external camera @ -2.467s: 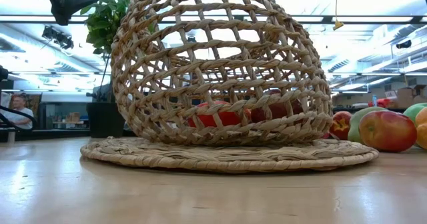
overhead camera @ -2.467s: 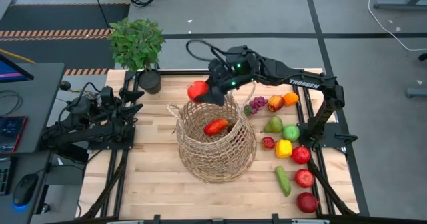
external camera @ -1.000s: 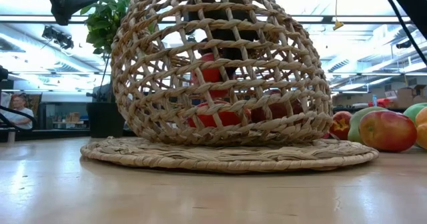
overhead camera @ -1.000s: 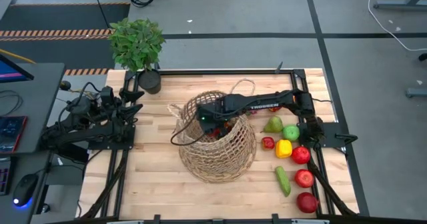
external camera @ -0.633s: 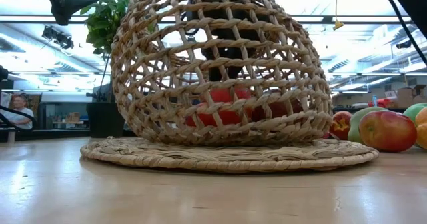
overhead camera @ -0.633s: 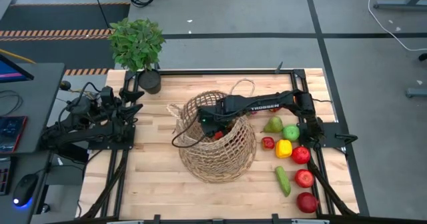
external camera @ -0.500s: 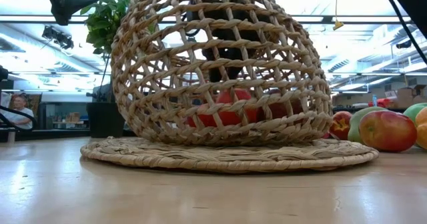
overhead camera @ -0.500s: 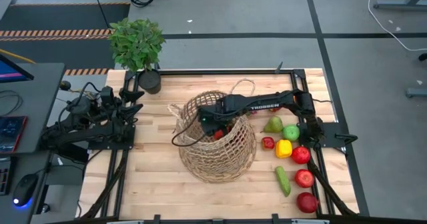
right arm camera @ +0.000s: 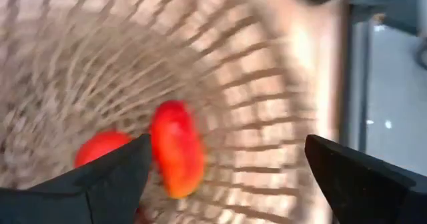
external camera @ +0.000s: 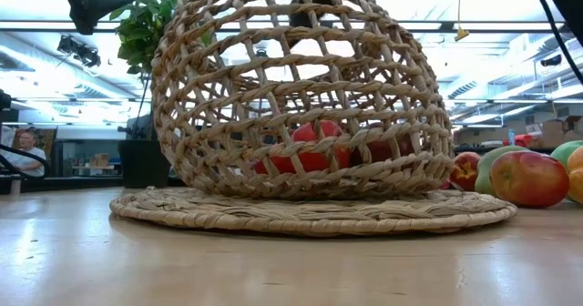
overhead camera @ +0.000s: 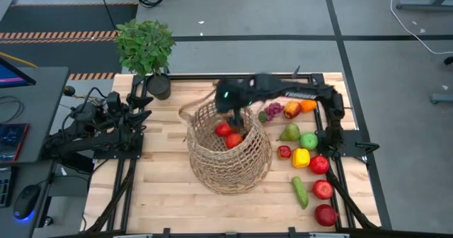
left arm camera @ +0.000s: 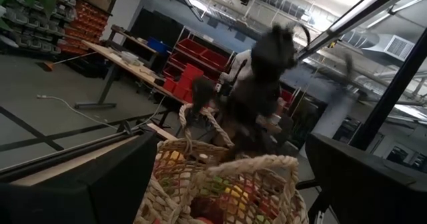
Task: Build produce basket
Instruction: Put the green pear into the brown basket
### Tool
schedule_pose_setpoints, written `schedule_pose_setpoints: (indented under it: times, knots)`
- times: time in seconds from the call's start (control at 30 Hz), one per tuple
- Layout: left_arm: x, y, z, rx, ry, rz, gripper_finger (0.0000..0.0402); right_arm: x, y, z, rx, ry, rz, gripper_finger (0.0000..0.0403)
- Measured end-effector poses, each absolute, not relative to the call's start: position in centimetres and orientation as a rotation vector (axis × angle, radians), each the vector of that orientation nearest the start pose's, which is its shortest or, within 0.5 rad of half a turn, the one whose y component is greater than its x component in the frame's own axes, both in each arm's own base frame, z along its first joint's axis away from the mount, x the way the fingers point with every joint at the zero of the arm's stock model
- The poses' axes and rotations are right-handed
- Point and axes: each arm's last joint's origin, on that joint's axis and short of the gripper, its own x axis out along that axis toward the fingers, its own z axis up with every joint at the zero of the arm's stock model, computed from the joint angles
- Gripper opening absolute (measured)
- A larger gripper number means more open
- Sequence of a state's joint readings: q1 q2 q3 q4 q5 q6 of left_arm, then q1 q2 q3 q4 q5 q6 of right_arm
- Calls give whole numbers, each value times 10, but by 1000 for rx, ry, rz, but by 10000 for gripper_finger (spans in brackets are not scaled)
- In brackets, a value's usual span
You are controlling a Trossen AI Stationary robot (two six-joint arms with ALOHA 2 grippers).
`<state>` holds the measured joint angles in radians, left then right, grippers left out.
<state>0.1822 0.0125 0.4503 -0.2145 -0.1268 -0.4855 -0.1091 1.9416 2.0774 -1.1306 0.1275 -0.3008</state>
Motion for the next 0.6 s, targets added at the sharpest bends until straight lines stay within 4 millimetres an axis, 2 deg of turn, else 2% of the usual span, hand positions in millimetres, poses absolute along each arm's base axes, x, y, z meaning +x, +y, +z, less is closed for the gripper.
schedule_pose_setpoints:
  times: [0.2, 0.3, 0.43, 0.6]
  knots:
    - [45, 12, 286, -473, -295, 247, 390, 356, -78, 418, -131, 835, -179, 395]
    - [45, 12, 286, -473, -295, 247, 390, 333, -91, 437, -77, 782, -237, 395]
    - [45, 12, 286, -473, -295, 247, 390, 303, -109, 452, -34, 773, -338, 395]
    - [45, 12, 286, -474, -294, 247, 390, 271, -132, 459, 50, 805, -461, 395]
